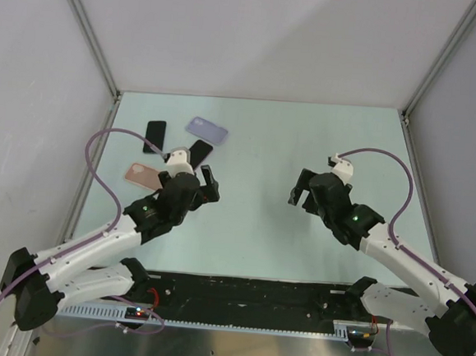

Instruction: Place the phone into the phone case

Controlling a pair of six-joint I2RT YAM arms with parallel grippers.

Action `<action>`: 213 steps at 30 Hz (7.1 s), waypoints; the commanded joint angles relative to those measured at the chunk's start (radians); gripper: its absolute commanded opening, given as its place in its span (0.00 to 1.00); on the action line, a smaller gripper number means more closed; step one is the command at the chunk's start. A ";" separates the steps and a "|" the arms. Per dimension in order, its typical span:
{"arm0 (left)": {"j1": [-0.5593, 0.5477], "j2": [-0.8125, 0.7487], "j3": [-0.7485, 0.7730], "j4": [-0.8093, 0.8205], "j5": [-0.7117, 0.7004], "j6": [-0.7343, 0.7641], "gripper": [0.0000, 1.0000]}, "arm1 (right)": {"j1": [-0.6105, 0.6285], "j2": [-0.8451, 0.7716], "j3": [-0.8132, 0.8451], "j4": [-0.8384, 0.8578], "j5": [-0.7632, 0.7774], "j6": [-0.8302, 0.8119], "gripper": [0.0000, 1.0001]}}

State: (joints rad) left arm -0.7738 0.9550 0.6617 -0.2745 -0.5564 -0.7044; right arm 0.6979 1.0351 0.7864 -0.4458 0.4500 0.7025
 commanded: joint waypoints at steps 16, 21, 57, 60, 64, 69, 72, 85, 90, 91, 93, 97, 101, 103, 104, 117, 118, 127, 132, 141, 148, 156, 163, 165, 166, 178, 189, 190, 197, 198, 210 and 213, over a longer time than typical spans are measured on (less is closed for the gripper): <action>0.364 0.365 0.334 -0.112 0.025 0.006 0.95 | -0.035 0.014 0.022 0.051 -0.148 -0.069 1.00; 0.483 0.592 0.458 -0.109 0.126 0.021 0.84 | -0.040 0.023 0.022 0.041 -0.152 -0.073 1.00; 0.846 0.639 0.225 -0.161 0.143 -0.348 0.57 | -0.052 0.084 -0.022 0.106 -0.269 -0.090 1.00; 0.847 0.663 0.229 -0.161 0.141 -0.363 0.44 | -0.054 0.083 -0.025 0.104 -0.268 -0.090 1.00; 0.847 0.685 0.231 -0.163 0.156 -0.380 0.24 | -0.056 0.079 -0.025 0.102 -0.264 -0.090 1.00; 0.843 0.647 0.197 -0.167 0.182 -0.383 0.02 | -0.058 0.074 -0.029 0.107 -0.266 -0.086 1.00; 0.805 0.564 0.165 -0.182 0.180 -0.383 0.00 | -0.058 0.074 -0.030 0.109 -0.274 -0.086 1.00; 0.242 0.399 0.246 -0.354 0.081 -0.728 0.00 | -0.104 0.016 -0.031 0.079 -0.252 -0.067 0.98; 0.072 0.636 0.438 -0.355 0.090 -0.751 0.00 | -0.156 -0.015 -0.030 0.051 -0.264 -0.051 0.97; 0.048 0.670 0.478 -0.355 0.095 -0.742 0.00 | -0.162 -0.023 -0.030 0.044 -0.261 -0.050 0.97; 0.013 0.734 0.537 -0.355 0.106 -0.713 0.00 | -0.172 -0.034 -0.030 0.030 -0.256 -0.050 0.97; -0.033 0.815 0.591 -0.356 0.122 -0.689 0.00 | -0.180 -0.040 -0.031 0.017 -0.242 -0.049 0.97; -0.052 0.842 0.582 -0.356 0.130 -0.772 0.00 | -0.179 -0.029 -0.035 0.023 -0.253 -0.039 0.97; -0.061 0.845 0.575 -0.357 0.128 -0.831 0.00 | -0.180 -0.022 -0.035 0.027 -0.268 -0.034 0.97; -0.065 0.845 0.572 -0.357 0.120 -0.860 0.00 | -0.179 -0.019 -0.035 0.029 -0.274 -0.031 0.97; -0.100 0.827 0.557 -0.360 0.043 -0.907 0.58 | -0.145 0.032 -0.035 0.050 -0.298 -0.022 0.96; -0.096 0.812 0.553 -0.360 0.023 -0.877 0.64 | -0.145 0.036 -0.035 0.054 -0.298 -0.021 0.96; 0.210 0.694 0.587 -0.249 0.067 0.024 0.92 | -0.146 0.070 -0.033 0.101 -0.323 -0.010 0.96; 0.370 0.761 0.677 -0.220 0.238 0.514 0.98 | -0.149 0.085 -0.027 0.109 -0.339 -0.021 0.96; 0.520 0.930 0.800 -0.232 0.506 0.781 1.00 | -0.155 0.080 -0.027 0.093 -0.357 -0.044 0.96; 0.544 1.035 0.868 -0.259 0.537 0.805 1.00 | -0.161 0.076 -0.028 0.093 -0.370 -0.056 0.96; 0.574 1.099 0.943 -0.322 0.587 0.828 1.00 | -0.163 0.112 -0.028 0.108 -0.381 -0.055 0.96; 0.577 1.175 1.039 -0.416 0.634 0.826 0.95 | -0.171 0.126 -0.027 0.116 -0.398 -0.060 0.96; 0.576 1.199 1.062 -0.441 0.639 0.813 0.94 | -0.174 0.132 -0.027 0.119 -0.405 -0.060 0.96; 0.577 1.207 1.069 -0.449 0.640 0.806 0.95 | -0.175 0.133 -0.027 0.119 -0.407 -0.061 0.96; 0.575 1.227 1.088 -0.473 0.614 0.747 1.00 | -0.179 0.158 -0.027 0.125 -0.425 -0.062 0.96; 0.574 1.247 1.099 -0.519 0.621 0.715 0.99 | -0.179 0.163 -0.028 0.130 -0.437 -0.060 0.95; 0.573 1.247 1.097 -0.521 0.620 0.713 0.98 | -0.179 0.160 -0.027 0.129 -0.436 -0.060 0.95; 0.544 1.236 1.065 -0.534 0.530 0.655 0.91 | -0.181 0.137 -0.029 0.124 -0.434 -0.059 0.95; 0.538 1.234 1.058 -0.536 0.510 0.644 0.89 | -0.180 0.132 -0.032 0.123 -0.434 -0.058 0.95; 0.477 1.155 0.927 -0.535 0.367 0.471 0.62 | -0.181 0.061 -0.042 0.107 -0.424 -0.055 0.95; 0.455 1.109 0.849 -0.530 0.335 0.339 0.54 | -0.180 0.046 -0.045 0.100 -0.421 -0.049 0.95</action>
State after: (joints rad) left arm -0.2829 2.1250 1.6081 -0.7574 -0.1379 -0.1967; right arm 0.5213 1.1149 0.7498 -0.3462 0.0181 0.6540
